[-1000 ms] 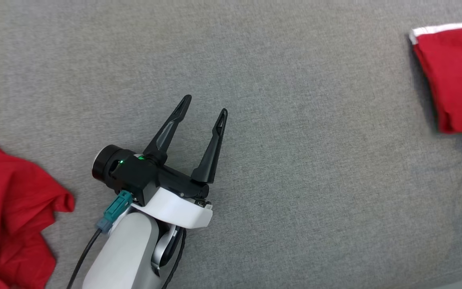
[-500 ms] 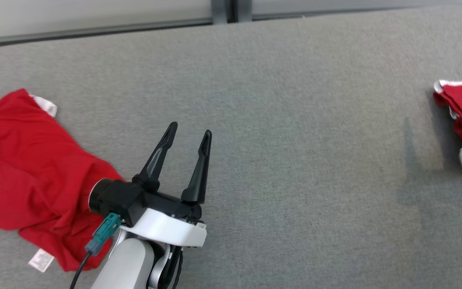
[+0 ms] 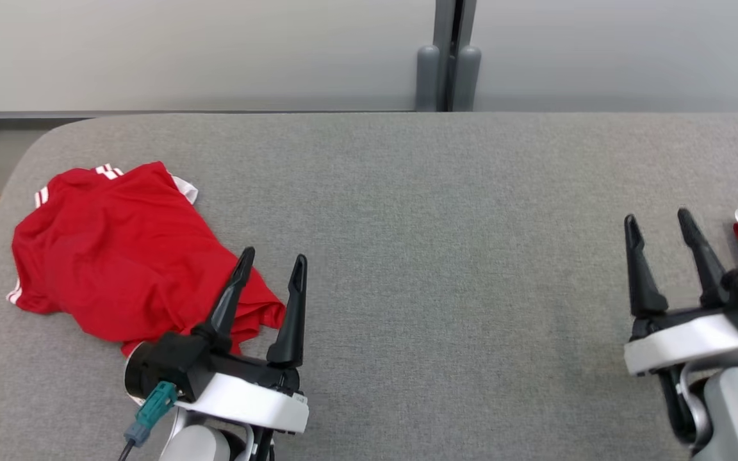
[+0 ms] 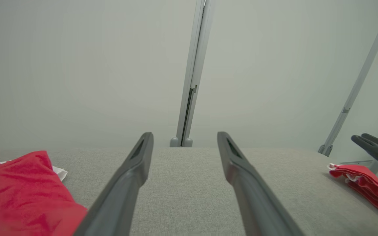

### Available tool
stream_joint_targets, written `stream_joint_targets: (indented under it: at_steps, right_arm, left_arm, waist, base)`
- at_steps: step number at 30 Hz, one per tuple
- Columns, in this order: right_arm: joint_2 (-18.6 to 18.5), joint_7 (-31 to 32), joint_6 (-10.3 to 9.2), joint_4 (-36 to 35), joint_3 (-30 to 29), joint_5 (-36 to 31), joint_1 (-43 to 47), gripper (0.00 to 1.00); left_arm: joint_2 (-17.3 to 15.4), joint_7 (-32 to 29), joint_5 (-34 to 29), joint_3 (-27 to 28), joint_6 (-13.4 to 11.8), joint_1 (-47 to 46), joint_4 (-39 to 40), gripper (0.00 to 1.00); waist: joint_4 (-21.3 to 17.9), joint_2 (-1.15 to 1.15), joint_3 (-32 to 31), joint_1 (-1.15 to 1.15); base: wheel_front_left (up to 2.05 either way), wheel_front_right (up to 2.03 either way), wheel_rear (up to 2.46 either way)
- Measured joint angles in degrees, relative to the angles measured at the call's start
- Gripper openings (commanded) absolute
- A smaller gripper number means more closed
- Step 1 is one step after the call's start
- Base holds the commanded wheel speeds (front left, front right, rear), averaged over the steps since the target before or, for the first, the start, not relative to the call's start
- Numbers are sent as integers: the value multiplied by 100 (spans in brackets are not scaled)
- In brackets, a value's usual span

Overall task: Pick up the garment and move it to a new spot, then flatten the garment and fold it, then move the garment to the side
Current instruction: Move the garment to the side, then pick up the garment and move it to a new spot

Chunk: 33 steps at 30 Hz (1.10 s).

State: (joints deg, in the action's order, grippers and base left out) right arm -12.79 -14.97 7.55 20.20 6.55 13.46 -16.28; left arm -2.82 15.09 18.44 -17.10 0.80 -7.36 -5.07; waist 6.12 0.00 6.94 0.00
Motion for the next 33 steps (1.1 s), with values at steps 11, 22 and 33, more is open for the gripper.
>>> stream_joint_targets:
  at_steps: [11, 22, 33]
  right_arm:
    - [731, 0, -4, -327, -249, -238, 777, 100]
    - [911, 0, -4, -334, -341, -344, 930, 100]
    - [938, 0, -4, -302, -326, -354, 929, 100]
  left_arm:
    - [5, -1, -2, 110, -10, 456, -152, 100]
    - [2, -1, -3, 161, -10, 476, -148, 100]
    - [3, -1, 35, 125, -12, 470, -207, 100]
  waist:
    - [59, 0, -418, 0]
    - [54, 0, -424, 0]
    - [129, 0, -399, 0]
  base:
    - [0, 0, 0]
    - [0, 0, 0]
    - [0, 0, 0]
